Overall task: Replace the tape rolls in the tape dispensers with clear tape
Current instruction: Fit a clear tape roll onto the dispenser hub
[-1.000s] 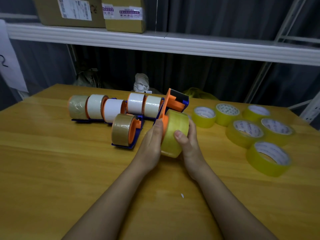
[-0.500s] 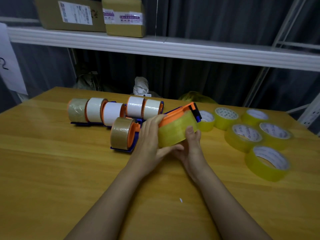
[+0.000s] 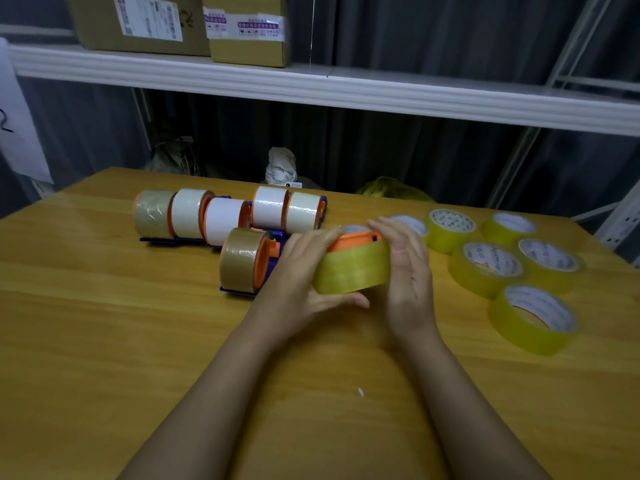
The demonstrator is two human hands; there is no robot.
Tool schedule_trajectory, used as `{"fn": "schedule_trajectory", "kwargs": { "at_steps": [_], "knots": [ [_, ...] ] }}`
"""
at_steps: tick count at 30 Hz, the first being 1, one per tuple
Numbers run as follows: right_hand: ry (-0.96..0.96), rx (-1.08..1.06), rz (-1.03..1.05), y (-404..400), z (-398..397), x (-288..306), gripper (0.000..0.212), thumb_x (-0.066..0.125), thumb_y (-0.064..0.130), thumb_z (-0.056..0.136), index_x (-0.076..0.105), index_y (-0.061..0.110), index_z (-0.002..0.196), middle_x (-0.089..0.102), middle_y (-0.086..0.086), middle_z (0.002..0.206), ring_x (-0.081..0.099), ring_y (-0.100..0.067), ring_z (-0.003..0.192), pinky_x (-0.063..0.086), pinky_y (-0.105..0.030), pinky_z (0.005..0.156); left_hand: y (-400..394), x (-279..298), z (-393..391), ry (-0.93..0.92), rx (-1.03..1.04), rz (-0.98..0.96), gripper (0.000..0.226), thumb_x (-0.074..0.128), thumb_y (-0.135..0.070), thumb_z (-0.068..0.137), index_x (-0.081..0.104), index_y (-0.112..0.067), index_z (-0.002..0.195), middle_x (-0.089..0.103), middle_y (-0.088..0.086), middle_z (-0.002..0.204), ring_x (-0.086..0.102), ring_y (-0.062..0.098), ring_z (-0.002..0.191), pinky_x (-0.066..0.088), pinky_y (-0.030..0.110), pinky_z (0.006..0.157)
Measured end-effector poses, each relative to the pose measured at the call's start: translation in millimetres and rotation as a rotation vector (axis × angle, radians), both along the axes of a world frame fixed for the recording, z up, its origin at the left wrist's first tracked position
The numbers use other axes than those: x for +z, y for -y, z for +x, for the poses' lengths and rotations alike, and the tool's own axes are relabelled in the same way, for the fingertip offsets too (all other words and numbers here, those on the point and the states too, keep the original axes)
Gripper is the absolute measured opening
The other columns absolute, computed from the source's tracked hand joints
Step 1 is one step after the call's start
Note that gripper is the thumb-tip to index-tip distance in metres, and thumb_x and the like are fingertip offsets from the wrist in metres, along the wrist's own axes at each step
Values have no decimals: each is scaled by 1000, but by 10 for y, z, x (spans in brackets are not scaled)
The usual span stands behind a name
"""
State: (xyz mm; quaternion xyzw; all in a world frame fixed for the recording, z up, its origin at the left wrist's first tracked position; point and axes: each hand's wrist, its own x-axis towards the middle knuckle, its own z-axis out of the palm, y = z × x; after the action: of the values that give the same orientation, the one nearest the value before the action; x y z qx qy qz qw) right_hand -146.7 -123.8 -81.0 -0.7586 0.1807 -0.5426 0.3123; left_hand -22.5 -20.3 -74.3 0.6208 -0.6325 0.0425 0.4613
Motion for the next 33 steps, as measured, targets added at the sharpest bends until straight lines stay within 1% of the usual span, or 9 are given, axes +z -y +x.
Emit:
{"fn": "schedule_trajectory", "kwargs": {
  "at_steps": [3, 8, 10, 13, 16, 20, 25, 30, 33],
  "knots": [
    [95, 181, 139, -26, -3, 9, 39, 28, 31, 98, 66, 21, 98, 66, 6, 105, 58, -1, 106, 40, -14, 92, -7, 7, -39, 62, -87, 30, 83, 69, -60, 63, 34, -35, 134, 32, -34, 122, 33, -6, 117, 25, 5, 100],
    [160, 120, 213, -46, 1, 3, 32, 32, 21, 98, 60, 23, 84, 61, 5, 86, 56, 5, 82, 41, -11, 76, 19, -41, -46, -72, -125, 61, 90, 75, -61, 60, 34, -33, 135, 30, -32, 130, 33, -4, 126, 30, 12, 104],
    [182, 105, 223, -60, 19, -3, 31, 32, 20, 98, 60, 22, 82, 59, 7, 83, 56, 4, 80, 42, -12, 75, 37, -59, -60, -160, -122, 40, 88, 64, -74, 61, 34, -32, 132, 31, -22, 132, 35, 1, 126, 34, 18, 104],
    [209, 111, 217, -97, 59, -39, 29, 35, 29, 98, 59, 26, 82, 60, 12, 79, 56, -1, 79, 44, -19, 73, 82, -100, -109, -295, -87, -61, 83, 32, -91, 67, 45, -27, 119, 45, -8, 117, 47, 13, 111, 43, 27, 92],
    [216, 112, 174, -140, 103, -64, 29, 33, 33, 95, 58, 28, 82, 59, 9, 80, 55, -6, 80, 44, -24, 74, 154, -163, -153, -377, 34, -220, 69, 19, -72, 90, 54, -13, 97, 54, 1, 90, 54, 20, 86, 43, 34, 72],
    [197, 112, 125, -178, 133, -80, 29, 32, 31, 96, 57, 29, 82, 58, 4, 80, 55, -5, 79, 43, -22, 74, 176, -232, -166, -485, 105, -320, 47, 19, -39, 96, 54, -9, 87, 53, 2, 79, 53, 20, 76, 40, 32, 68],
    [207, 105, 122, -176, 140, -92, 31, 31, 29, 96, 56, 28, 78, 57, 5, 76, 54, -4, 75, 43, -21, 71, 191, -252, -164, -480, 109, -342, 48, 17, -38, 96, 53, -10, 79, 51, -1, 72, 51, 17, 70, 38, 28, 62],
    [221, 93, 110, -192, 145, -119, 38, 31, 27, 96, 56, 12, 72, 54, 2, 68, 50, -4, 67, 41, -21, 64, 188, -255, -164, -444, 111, -387, 49, 17, -34, 96, 51, -10, 69, 49, 0, 64, 49, 15, 62, 36, 24, 58],
    [228, 90, 116, -193, 152, -112, 38, 31, 27, 96, 55, 13, 70, 53, 5, 67, 49, -2, 66, 40, -21, 62, 195, -260, -151, -452, 106, -381, 48, 18, -34, 96, 50, -11, 68, 47, -5, 63, 47, 9, 61, 34, 20, 58]
  ]
}}
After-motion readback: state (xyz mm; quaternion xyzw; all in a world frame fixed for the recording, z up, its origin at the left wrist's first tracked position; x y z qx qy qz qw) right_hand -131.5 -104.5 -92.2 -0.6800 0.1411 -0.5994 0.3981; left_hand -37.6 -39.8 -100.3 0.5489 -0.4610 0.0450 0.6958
